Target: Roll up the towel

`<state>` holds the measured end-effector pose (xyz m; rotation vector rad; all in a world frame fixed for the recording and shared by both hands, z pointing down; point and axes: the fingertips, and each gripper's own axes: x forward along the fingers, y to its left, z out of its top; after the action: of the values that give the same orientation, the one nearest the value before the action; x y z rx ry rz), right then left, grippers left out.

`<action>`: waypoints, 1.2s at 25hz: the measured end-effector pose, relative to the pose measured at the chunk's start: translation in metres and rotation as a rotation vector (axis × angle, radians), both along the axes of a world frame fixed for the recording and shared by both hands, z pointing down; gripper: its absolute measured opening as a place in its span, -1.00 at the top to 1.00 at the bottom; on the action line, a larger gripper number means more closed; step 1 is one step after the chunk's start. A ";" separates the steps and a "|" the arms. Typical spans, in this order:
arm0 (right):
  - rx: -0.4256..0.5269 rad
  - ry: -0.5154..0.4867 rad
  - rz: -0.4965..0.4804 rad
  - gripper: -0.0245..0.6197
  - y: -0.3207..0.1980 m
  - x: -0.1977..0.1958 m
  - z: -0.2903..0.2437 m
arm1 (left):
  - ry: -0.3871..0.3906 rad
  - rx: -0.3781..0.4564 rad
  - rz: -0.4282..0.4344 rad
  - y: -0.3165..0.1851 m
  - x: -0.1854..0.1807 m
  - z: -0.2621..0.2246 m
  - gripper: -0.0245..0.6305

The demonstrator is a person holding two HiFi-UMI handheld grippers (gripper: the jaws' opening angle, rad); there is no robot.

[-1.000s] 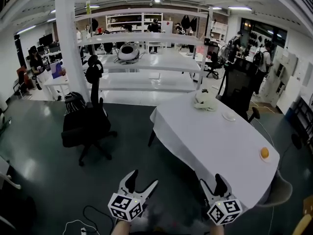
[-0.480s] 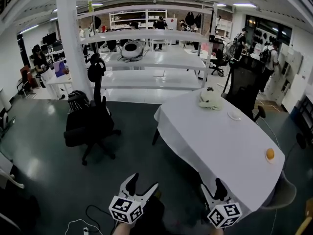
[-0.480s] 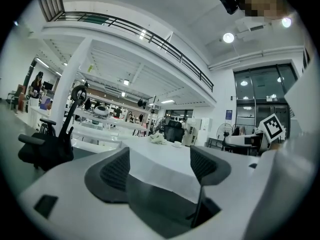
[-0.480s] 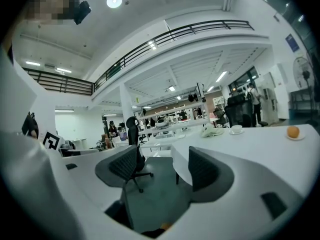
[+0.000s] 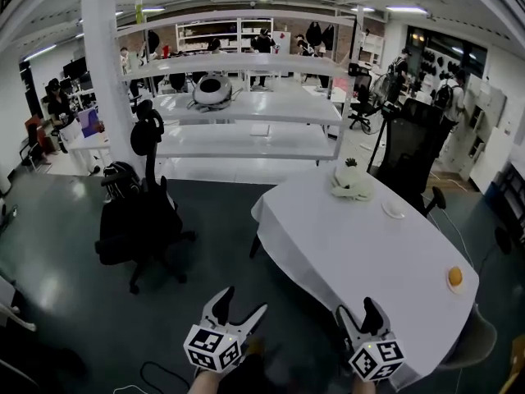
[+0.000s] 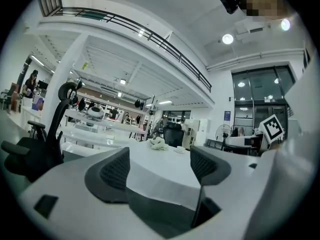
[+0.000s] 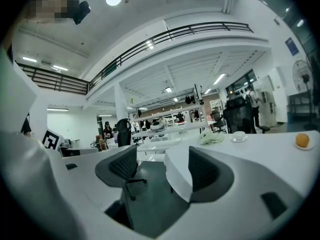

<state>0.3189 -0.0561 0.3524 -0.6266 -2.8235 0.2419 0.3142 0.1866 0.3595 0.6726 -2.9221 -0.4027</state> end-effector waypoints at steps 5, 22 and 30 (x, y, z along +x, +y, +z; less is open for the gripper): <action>0.010 -0.021 0.010 -0.09 0.013 -0.059 -0.015 | -0.018 0.000 0.005 0.017 -0.063 -0.014 -0.26; 0.016 -0.047 0.077 -0.09 0.049 -0.193 -0.016 | -0.055 -0.003 0.079 0.049 -0.213 -0.018 -0.26; 0.025 0.008 0.075 -0.08 0.066 -0.193 0.009 | -0.010 0.006 0.080 0.064 -0.215 0.006 -0.26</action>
<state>0.1263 0.0102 0.3612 -0.5145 -2.8406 0.2222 0.0995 0.2510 0.3655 0.7920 -2.8931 -0.4008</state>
